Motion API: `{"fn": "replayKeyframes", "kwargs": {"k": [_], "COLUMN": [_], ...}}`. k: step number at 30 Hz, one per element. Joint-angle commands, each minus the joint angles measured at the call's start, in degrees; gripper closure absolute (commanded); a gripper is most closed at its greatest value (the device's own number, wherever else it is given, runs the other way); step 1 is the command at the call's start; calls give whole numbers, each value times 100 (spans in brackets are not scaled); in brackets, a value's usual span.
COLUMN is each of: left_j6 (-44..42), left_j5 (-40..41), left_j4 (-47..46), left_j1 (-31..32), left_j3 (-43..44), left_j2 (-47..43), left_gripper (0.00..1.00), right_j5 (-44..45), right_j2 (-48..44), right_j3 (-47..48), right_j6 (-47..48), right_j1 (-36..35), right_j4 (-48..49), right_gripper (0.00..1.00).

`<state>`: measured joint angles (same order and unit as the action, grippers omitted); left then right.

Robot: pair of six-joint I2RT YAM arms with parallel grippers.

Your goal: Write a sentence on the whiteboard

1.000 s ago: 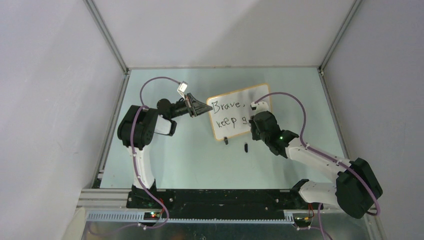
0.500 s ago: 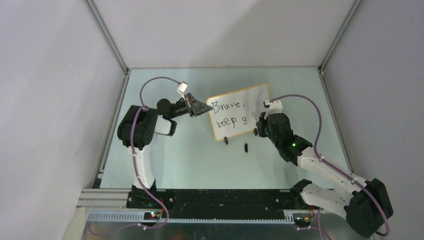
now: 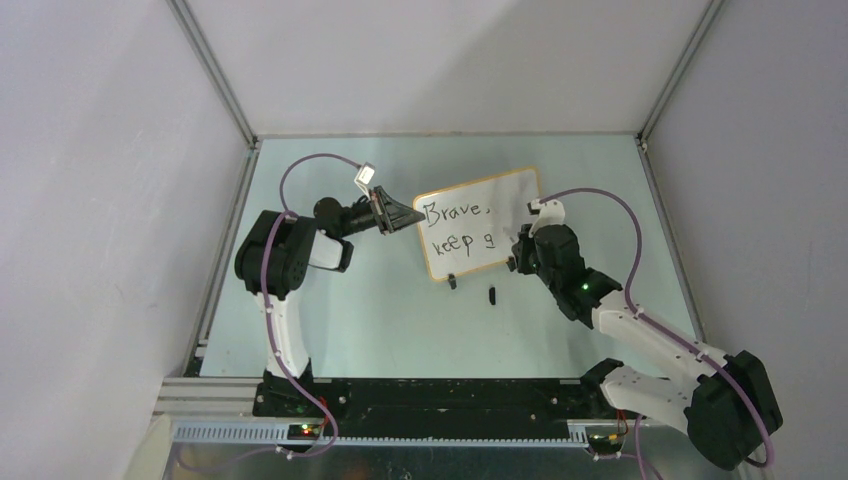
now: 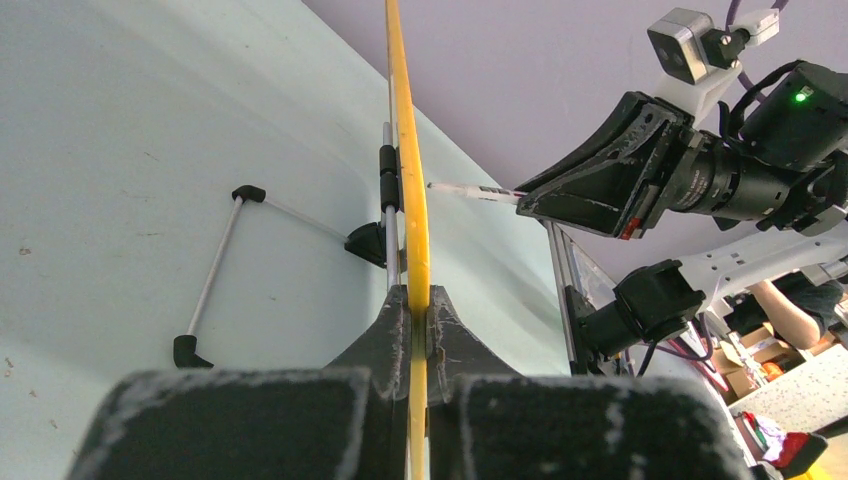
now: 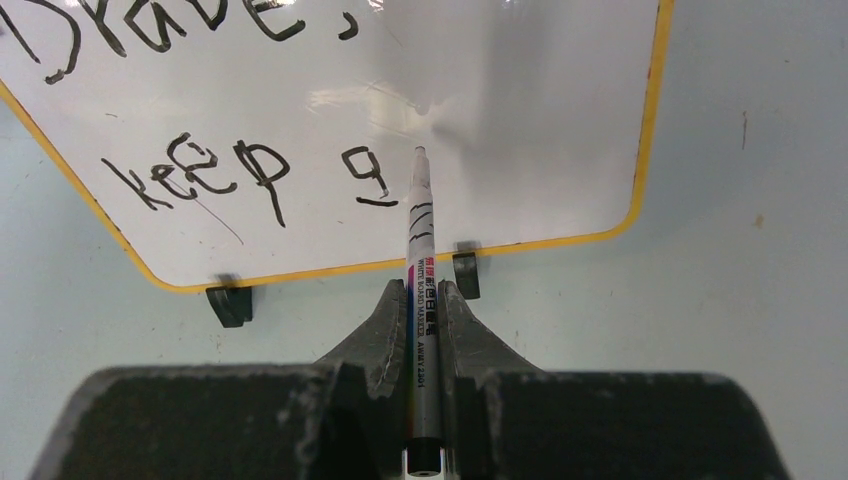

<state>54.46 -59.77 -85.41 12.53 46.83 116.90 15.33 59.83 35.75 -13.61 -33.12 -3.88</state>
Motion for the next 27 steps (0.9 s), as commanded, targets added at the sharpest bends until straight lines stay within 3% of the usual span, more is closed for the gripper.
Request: {"fn": "replayKeyframes", "kwargs": {"k": [1,27], "left_j6": [-135,-146], "left_j5": [-406,-404], "left_j4": [-205,-206], "left_j1": [65,72], "left_j3": [-95,-113], "left_j2": [-166,-168], "left_gripper": [100,100], "right_j5": [-21,-363], "right_j2": [-92,148], "right_j3": [-75,-8], "right_j6": [-120,30], "right_j1": [24,93], "right_j4": [327,328], "right_gripper": [100,100]}}
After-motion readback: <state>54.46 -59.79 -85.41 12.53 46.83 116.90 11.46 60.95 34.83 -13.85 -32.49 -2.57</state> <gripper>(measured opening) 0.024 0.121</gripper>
